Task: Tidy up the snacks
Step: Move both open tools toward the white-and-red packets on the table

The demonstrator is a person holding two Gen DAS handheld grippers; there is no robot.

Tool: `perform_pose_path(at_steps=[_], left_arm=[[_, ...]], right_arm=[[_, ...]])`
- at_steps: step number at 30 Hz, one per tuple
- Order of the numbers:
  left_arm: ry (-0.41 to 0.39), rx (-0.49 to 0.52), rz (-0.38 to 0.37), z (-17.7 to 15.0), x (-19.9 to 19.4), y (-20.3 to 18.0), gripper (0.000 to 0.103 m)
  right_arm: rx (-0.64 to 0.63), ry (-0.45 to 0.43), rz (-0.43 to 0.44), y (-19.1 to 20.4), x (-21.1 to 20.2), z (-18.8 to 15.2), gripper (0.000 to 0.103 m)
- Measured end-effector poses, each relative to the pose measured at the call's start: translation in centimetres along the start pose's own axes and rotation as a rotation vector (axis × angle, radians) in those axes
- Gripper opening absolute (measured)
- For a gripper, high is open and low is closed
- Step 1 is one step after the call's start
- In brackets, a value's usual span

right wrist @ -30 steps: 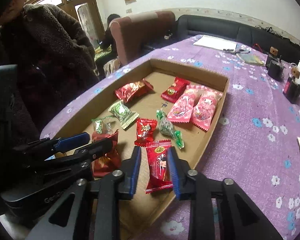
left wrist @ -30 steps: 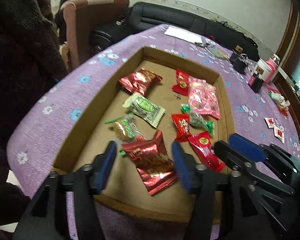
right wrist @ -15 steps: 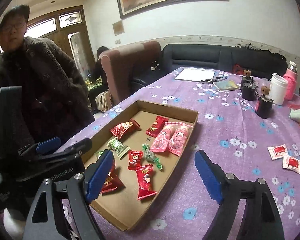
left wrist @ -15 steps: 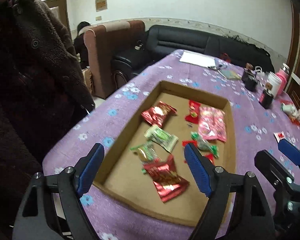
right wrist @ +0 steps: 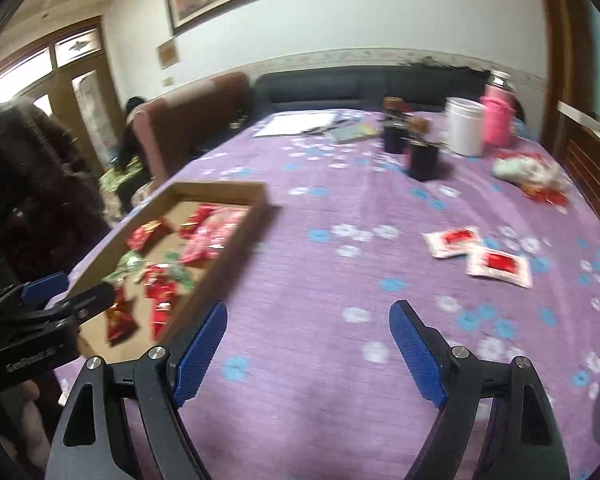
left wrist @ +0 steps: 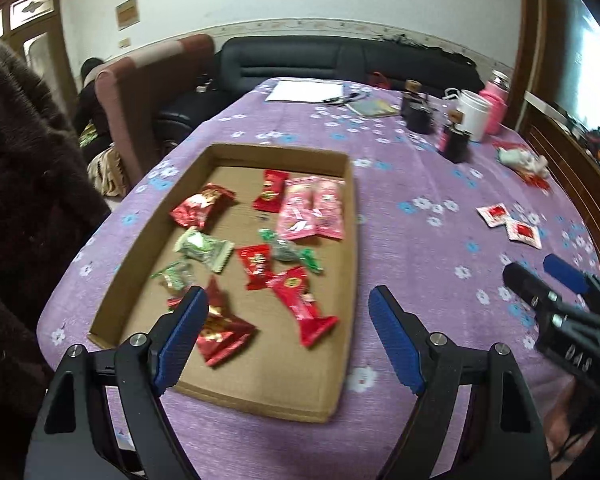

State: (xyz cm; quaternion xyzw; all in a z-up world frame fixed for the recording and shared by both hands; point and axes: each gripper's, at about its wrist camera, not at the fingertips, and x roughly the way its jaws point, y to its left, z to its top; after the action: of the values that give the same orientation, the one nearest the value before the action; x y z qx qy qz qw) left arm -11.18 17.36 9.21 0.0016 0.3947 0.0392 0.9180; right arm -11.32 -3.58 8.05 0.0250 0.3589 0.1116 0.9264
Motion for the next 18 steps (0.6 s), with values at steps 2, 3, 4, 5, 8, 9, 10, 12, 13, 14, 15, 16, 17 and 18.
perform_pose_path(at_steps=[2, 3, 4, 5, 8, 9, 10, 12, 13, 14, 15, 16, 17, 18], left_arm=[[-0.002, 0.022, -0.003, 0.1, -0.3, -0.8, 0.083], [-0.004, 0.031, -0.008, 0.1, -0.4, -1.2, 0.083], [-0.006, 0.038, -0.01, 0.1, -0.6, -1.4, 0.083], [-0.008, 0.046, -0.012, 0.2, -0.7, -1.7, 0.083], [-0.012, 0.066, -0.031, 0.2, -1.2, -2.2, 0.083], [-0.011, 0.069, -0.051, 0.3, -1.4, -2.3, 0.083], [-0.012, 0.065, -0.075, 0.3, -1.5, -2.2, 0.083], [-0.03, 0.027, -0.187, 0.5, -2.2, -1.7, 0.083], [-0.029, 0.006, -0.223, 0.5, -2.2, -1.4, 0.083], [-0.016, -0.022, -0.268, 0.5, -2.1, -1.1, 0.083], [0.021, -0.032, -0.301, 0.5, -1.7, -1.0, 0.083], [0.051, -0.027, -0.313, 0.5, -1.4, -1.1, 0.083], [0.084, -0.018, -0.32, 0.4, -0.8, -1.3, 0.083], [0.117, -0.014, -0.328, 0.2, -0.2, -1.4, 0.083]], right_arm=[[0.019, -0.008, -0.03, -1.5, -0.4, -0.1, 0.085], [0.032, -0.011, -0.046, -2.2, -0.8, -0.2, 0.085], [0.046, -0.013, -0.059, -2.9, -1.1, -0.2, 0.085], [0.056, -0.016, -0.07, -3.5, -1.5, -0.2, 0.085], [0.082, -0.034, -0.11, -5.0, -2.7, -0.1, 0.085], [0.088, -0.042, -0.128, -5.5, -3.2, 0.0, 0.085], [0.091, -0.046, -0.14, -5.8, -3.6, 0.1, 0.085], [0.095, -0.059, -0.172, -6.6, -4.5, 0.4, 0.085], [0.097, -0.064, -0.193, -7.1, -4.9, 0.6, 0.085], [0.099, -0.066, -0.208, -7.6, -5.0, 1.0, 0.085], [0.103, -0.067, -0.22, -8.0, -5.1, 1.2, 0.085], [0.108, -0.067, -0.233, -8.5, -5.1, 1.3, 0.085], [0.116, -0.066, -0.247, -9.0, -5.1, 1.5, 0.085], [0.127, -0.06, -0.256, -9.7, -4.9, 1.6, 0.085]])
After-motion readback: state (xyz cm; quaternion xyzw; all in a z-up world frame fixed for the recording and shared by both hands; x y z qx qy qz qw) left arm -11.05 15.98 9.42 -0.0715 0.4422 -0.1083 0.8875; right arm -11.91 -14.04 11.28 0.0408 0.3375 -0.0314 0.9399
